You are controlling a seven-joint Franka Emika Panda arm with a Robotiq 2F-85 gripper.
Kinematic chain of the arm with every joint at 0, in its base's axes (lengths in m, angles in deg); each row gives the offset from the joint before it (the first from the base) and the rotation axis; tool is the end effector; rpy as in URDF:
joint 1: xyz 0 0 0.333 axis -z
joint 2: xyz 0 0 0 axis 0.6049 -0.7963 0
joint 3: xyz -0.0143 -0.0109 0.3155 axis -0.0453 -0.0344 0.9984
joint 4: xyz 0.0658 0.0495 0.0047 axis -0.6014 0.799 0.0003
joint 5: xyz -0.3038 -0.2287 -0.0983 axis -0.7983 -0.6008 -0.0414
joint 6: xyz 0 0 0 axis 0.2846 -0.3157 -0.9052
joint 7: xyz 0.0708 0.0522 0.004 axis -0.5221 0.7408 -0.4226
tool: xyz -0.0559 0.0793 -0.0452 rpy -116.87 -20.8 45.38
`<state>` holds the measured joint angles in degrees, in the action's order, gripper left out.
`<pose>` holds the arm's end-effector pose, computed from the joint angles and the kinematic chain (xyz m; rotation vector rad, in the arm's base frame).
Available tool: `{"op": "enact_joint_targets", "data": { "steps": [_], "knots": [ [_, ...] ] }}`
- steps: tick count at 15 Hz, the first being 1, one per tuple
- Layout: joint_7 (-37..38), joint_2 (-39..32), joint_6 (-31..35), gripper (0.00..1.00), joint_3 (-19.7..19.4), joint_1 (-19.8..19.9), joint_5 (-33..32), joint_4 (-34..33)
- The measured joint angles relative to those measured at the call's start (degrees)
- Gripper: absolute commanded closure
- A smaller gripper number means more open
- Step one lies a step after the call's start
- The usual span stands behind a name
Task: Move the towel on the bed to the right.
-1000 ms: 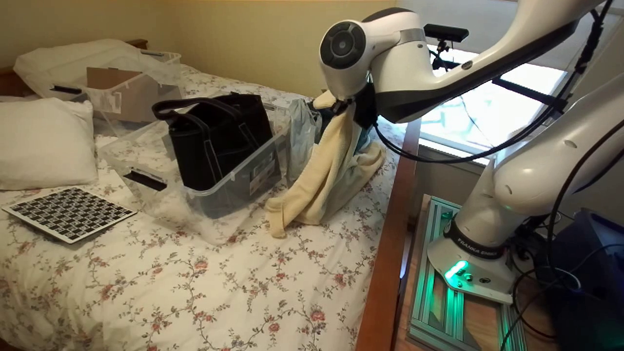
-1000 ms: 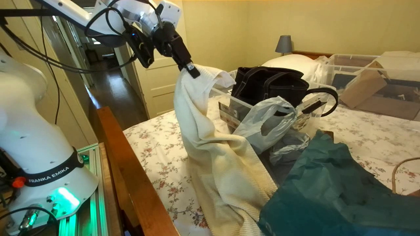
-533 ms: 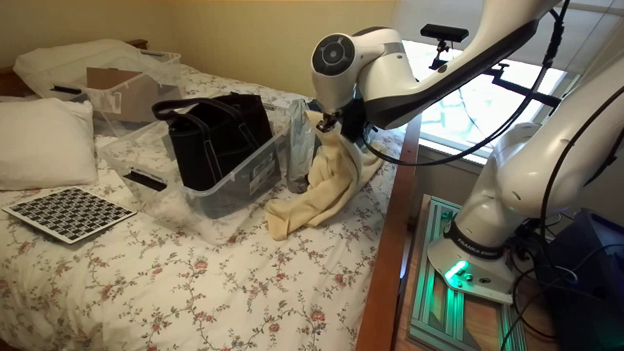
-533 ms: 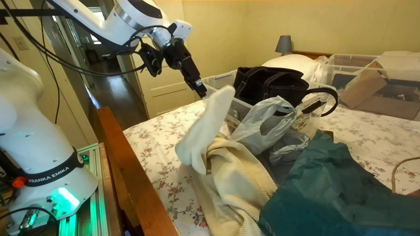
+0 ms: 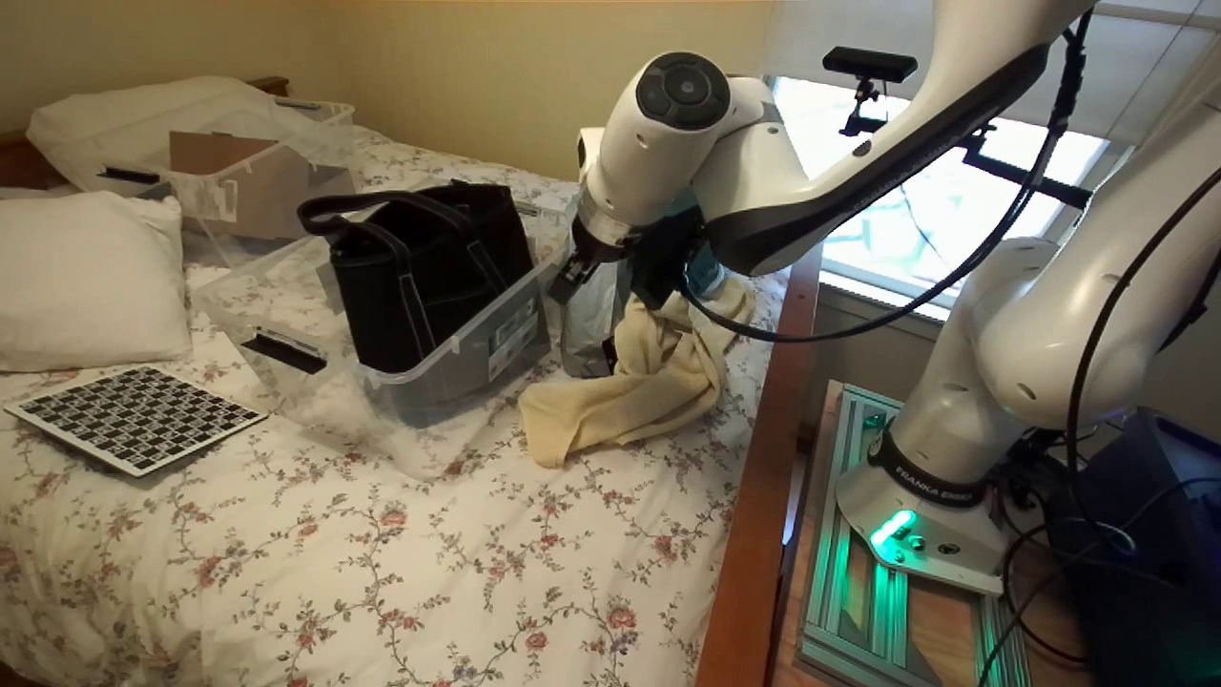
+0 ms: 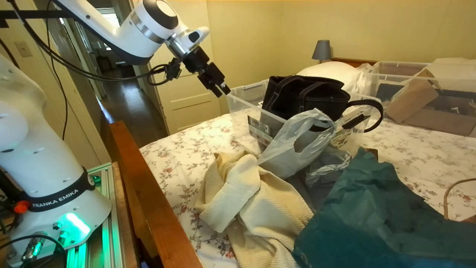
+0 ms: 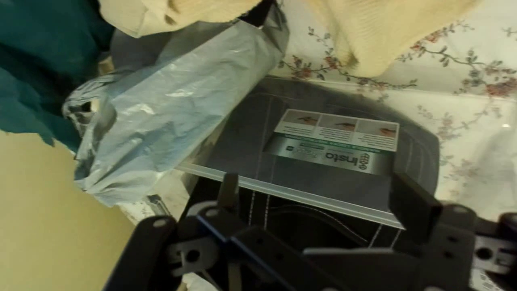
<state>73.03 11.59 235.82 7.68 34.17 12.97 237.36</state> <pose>0.4315 0.0903 0.3660 2.6525 -0.0250 0.6605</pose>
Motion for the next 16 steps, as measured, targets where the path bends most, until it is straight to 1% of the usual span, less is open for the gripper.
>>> {"op": "enact_joint_targets", "data": {
  "steps": [2, 4, 7, 10, 12, 16],
  "knots": [
    [-1.9, -2.0, 4.2, 0.00, -1.0, 0.1, 1.7, 0.0],
    [-3.7, -4.4, 6.7, 0.00, -2.0, 0.2, 3.1, 0.0],
    [-7.1, -7.9, 7.5, 0.00, -2.9, 0.1, 7.2, -0.1],
    [-12.3, -10.7, 7.5, 0.00, -3.2, 0.0, 12.4, -0.2],
    [-15.8, -12.5, 7.9, 0.00, -3.6, 0.1, 14.7, -0.1],
    [-22.4, -16.8, 11.9, 0.00, -4.8, 0.8, 15.0, -0.1]
  ]
}}
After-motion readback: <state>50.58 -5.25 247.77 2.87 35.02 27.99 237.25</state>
